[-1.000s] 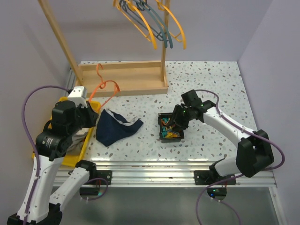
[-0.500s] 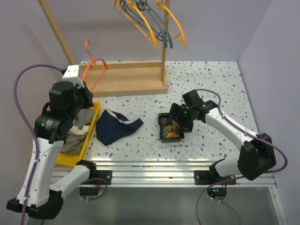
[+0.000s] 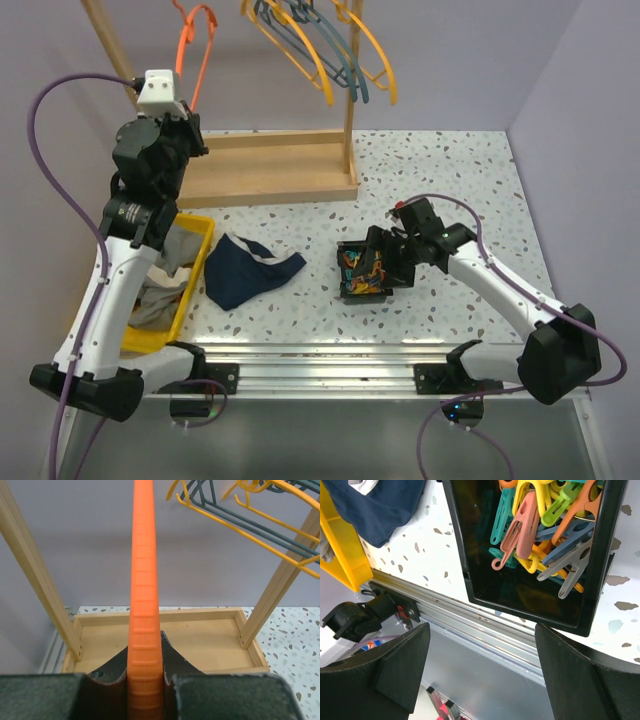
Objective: Remove the underwear clipped to the hanger
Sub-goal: Place the clamp in the bin, then place the hanger at the clothesline.
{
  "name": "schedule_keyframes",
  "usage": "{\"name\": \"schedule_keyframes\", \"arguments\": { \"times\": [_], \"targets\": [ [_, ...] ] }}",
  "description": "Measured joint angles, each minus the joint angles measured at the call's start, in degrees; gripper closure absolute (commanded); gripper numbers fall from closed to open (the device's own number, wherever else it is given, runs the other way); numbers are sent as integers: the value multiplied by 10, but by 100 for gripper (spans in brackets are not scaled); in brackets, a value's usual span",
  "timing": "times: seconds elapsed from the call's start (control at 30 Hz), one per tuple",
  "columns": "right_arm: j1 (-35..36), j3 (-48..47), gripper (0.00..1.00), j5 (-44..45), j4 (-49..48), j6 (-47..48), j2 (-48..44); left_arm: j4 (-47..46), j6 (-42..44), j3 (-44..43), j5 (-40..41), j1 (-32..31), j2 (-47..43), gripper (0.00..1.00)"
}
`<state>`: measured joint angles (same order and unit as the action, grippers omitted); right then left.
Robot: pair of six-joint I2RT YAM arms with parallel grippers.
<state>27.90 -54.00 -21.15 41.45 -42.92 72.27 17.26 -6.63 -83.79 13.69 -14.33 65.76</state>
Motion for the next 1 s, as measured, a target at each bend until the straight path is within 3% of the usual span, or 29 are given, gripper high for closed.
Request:
{"name": "schedule_keyframes", "arguments": {
  "times": [0.27, 0.47, 0.6, 1.0],
  "targets": [
    [0, -10, 11, -15, -6, 6, 16, -57, 26, -53, 0, 0, 98, 100],
    [0, -23, 11, -24, -18, 5, 25, -52, 33, -141, 0, 7, 177, 100],
    [0, -23, 11, -24, -23, 5, 26, -26, 31, -218, -5, 18, 227, 100],
    [0, -23, 11, -26, -31, 1, 42, 104, -16, -290, -49, 29, 245, 100]
  ]
}}
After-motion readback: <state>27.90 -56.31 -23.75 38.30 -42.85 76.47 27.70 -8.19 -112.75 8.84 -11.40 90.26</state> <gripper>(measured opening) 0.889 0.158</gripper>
